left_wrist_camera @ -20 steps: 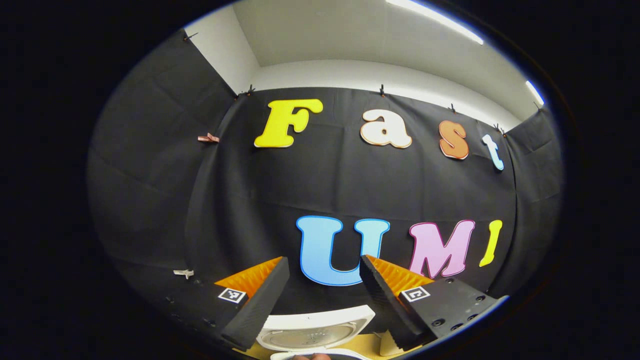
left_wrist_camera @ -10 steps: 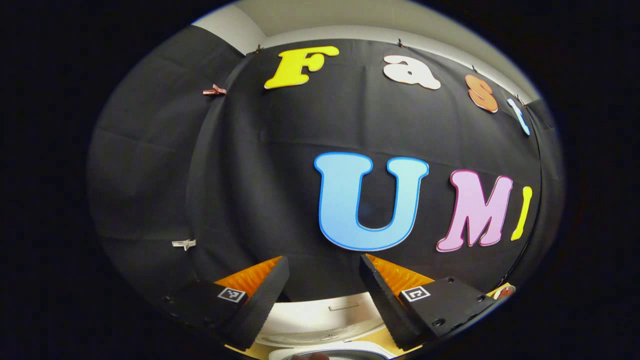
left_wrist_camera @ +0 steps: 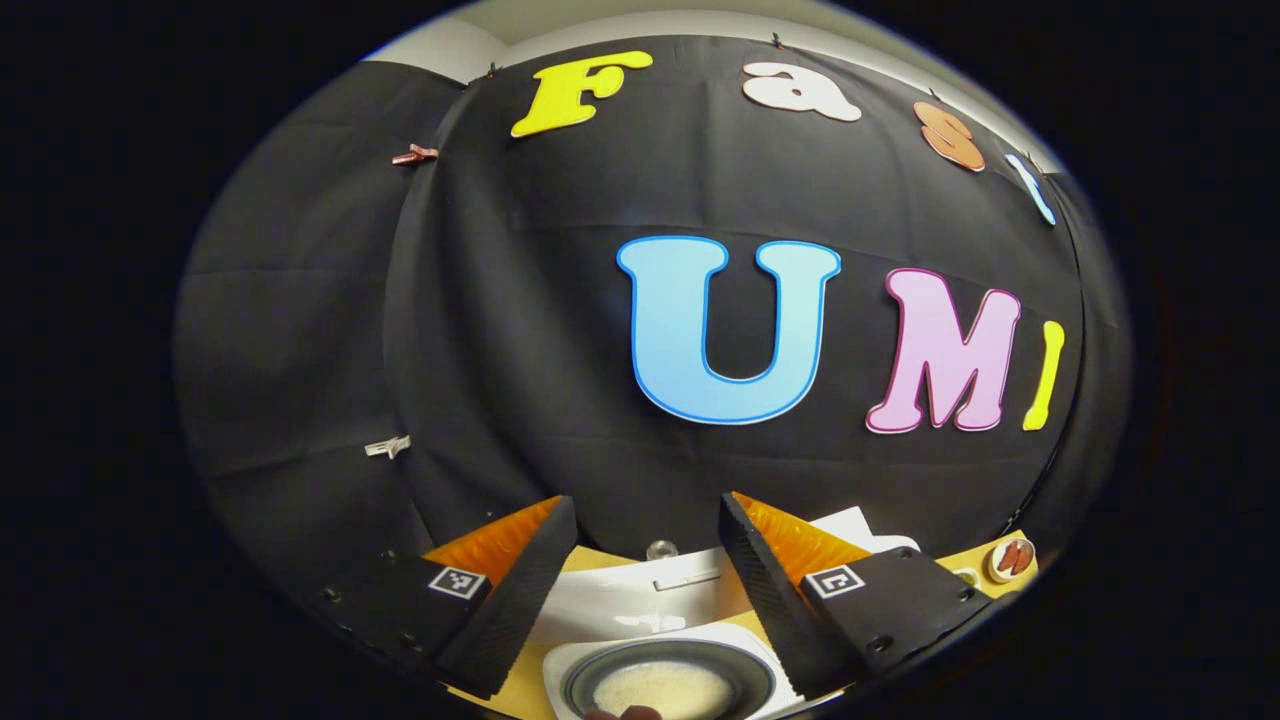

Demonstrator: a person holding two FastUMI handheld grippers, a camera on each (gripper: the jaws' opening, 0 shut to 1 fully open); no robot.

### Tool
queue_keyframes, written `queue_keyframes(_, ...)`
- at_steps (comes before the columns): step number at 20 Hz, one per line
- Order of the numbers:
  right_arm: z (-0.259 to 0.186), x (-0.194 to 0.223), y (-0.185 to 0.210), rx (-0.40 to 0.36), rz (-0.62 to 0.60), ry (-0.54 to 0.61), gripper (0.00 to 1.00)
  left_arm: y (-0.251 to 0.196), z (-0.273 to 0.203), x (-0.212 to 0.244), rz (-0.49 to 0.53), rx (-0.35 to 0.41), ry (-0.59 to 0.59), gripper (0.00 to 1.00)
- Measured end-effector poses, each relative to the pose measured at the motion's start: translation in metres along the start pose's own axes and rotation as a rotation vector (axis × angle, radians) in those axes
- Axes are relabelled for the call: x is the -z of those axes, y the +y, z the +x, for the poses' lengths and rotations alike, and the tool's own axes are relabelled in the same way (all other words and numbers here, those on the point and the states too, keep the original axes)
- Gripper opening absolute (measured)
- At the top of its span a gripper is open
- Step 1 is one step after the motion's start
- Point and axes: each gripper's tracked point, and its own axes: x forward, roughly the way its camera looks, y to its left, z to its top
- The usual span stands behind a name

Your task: Close the left gripper, press the button to open the rice cooker; take a wooden spoon from the chopstick holder with the right hand, scoop a spoonful of rice and pour it into the rice cooker, then put the wooden spoon back into the chopstick holder.

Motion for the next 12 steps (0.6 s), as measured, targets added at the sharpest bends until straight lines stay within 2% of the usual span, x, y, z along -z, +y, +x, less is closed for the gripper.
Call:
queue_keyframes(6,-0.001,0.014,-0.01,-0.044,0.006,0.022,0.98,-0.02,-0.051,0.057,-0.02,-0.033,0.085,1.0)
queue_keyframes(12,-0.002,0.026,-0.019,-0.058,0.025,0.051,0.98,-0.038,-0.063,0.125,-0.019,-0.054,0.184,0.98)
